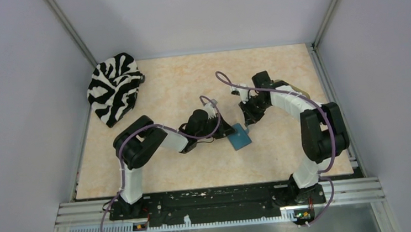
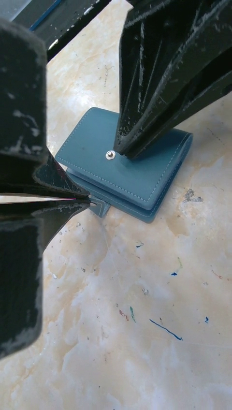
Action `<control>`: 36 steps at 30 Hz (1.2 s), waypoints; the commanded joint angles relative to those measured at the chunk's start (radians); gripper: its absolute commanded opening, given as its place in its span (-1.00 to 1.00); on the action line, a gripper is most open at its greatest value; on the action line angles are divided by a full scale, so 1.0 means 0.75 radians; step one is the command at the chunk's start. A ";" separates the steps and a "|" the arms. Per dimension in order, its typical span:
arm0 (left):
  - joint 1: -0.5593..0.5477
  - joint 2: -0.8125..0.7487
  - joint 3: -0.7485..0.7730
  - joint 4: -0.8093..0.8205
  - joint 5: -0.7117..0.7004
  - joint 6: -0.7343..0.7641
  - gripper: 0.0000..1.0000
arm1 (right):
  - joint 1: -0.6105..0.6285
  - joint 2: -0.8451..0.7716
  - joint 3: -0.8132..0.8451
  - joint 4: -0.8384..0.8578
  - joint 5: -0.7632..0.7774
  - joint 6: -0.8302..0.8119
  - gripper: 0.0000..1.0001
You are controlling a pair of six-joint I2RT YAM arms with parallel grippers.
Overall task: Put the credit cards into the card holder
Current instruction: Close the card holder at the center of the board.
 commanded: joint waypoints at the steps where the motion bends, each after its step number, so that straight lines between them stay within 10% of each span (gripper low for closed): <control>1: -0.004 -0.120 -0.006 0.002 0.033 0.066 -0.57 | -0.023 -0.080 0.081 0.055 -0.090 0.014 -1.00; 9: 0.024 -0.289 -0.120 -0.041 0.043 0.172 -0.39 | -0.038 -0.053 0.107 0.064 -0.133 0.030 -1.00; 36: 0.072 -0.052 0.108 -0.271 0.005 0.306 -0.83 | -0.021 -0.015 0.109 0.048 -0.230 -0.192 -1.00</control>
